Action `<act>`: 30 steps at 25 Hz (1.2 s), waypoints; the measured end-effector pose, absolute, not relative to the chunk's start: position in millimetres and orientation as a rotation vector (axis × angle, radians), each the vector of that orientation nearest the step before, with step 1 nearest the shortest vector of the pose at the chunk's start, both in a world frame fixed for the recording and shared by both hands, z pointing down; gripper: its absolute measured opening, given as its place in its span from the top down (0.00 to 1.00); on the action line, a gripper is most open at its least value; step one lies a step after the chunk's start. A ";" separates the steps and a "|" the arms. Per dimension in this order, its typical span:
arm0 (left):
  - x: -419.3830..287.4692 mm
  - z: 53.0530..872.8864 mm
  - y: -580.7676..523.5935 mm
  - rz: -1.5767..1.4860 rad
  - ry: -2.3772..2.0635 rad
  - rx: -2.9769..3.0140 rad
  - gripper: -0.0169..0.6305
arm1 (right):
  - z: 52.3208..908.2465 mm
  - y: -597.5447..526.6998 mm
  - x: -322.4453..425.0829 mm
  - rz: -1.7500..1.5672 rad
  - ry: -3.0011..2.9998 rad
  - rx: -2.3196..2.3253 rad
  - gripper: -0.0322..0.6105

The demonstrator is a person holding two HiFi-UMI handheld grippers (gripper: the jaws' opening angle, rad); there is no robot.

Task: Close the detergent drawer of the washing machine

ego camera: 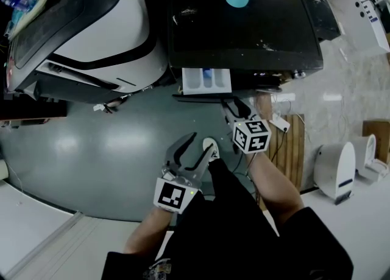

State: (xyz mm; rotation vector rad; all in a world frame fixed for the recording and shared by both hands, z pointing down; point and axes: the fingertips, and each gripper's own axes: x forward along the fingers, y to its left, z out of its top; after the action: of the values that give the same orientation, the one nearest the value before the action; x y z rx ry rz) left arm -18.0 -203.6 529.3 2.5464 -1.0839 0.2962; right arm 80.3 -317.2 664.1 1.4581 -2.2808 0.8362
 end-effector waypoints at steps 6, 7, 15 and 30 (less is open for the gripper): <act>-20.2 531.8 -207.1 0.296 -1.092 2.531 0.70 | 664.6 -332.7 79.6 0.832 -2.279 1.474 0.65; -20.1 532.1 -207.7 0.298 -1.092 2.533 0.70 | 664.5 -335.3 79.6 0.831 -2.279 1.476 0.65; -19.8 537.7 -212.0 0.306 -1.092 2.520 0.70 | 665.9 -357.5 81.5 0.832 -2.272 1.507 0.65; -23.4 541.7 -220.0 0.317 -1.092 2.511 0.70 | 665.8 -389.0 83.3 0.883 -2.242 1.596 0.65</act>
State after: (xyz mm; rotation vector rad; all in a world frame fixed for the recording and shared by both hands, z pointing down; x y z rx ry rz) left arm -23.4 -220.0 541.7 2.5112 -1.0924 0.3166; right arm 83.3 -389.0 665.8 1.5959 -2.2422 0.8834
